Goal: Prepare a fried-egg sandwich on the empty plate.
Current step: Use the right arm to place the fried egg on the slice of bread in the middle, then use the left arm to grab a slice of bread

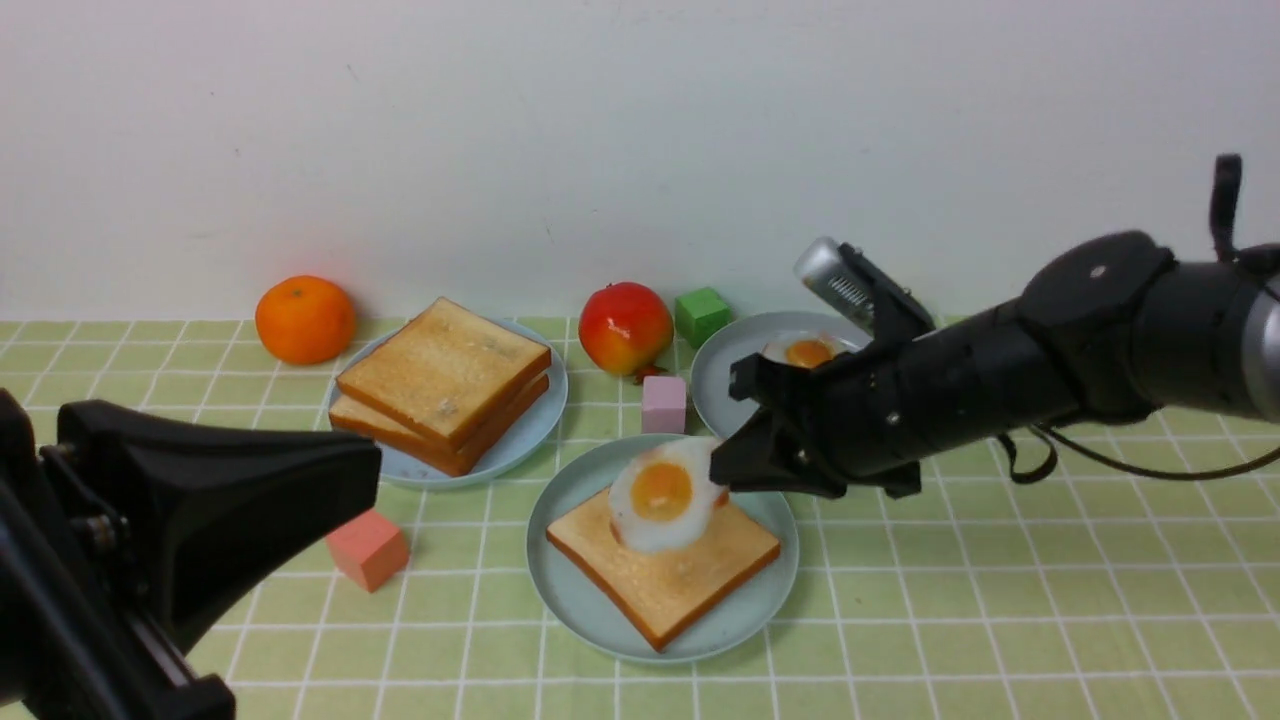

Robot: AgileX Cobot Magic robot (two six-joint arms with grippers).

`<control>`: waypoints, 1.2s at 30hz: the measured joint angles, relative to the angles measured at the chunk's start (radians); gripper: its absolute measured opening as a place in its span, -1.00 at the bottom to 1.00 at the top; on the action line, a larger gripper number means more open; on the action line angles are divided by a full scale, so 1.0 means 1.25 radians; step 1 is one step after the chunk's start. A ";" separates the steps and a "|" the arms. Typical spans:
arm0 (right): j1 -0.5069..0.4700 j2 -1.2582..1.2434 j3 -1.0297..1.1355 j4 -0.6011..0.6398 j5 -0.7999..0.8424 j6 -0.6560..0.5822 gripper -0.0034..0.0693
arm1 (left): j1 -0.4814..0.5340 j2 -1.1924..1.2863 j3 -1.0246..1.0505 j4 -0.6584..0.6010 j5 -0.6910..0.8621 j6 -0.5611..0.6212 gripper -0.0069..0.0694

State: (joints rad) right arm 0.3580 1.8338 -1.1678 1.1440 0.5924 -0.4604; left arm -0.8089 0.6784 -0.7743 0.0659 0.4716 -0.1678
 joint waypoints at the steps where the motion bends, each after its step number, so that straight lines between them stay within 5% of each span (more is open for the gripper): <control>1: 0.013 0.009 0.004 0.028 -0.023 -0.016 -0.67 | 0.000 0.000 0.000 0.000 0.003 0.000 -0.84; 13: 0.017 0.109 0.005 0.127 -0.071 -0.030 -0.62 | 0.000 0.000 0.000 0.000 0.011 0.000 -0.84; 16: 0.017 0.114 0.005 0.127 -0.062 -0.029 -0.45 | 0.000 0.000 0.000 0.000 0.011 0.000 -0.84; 22: 0.001 0.072 0.005 0.049 -0.049 -0.029 0.24 | 0.000 0.000 0.000 0.000 0.014 0.000 -0.84; 25: -0.030 0.023 0.005 -0.013 -0.042 -0.006 0.31 | 0.000 0.001 0.000 0.000 0.033 0.000 -0.83; 31: -0.118 -0.169 0.005 -0.232 0.044 0.089 0.06 | 0.000 0.068 0.000 0.002 0.078 -0.042 -0.83; 36: -0.134 -0.369 0.005 -0.492 0.224 0.196 -0.46 | 0.001 0.204 -0.002 0.013 0.077 -0.100 -0.83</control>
State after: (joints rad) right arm 0.1909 1.3731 -1.1612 0.5285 0.8722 -0.2151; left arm -0.8074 0.9334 -0.7769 0.0826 0.5681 -0.2924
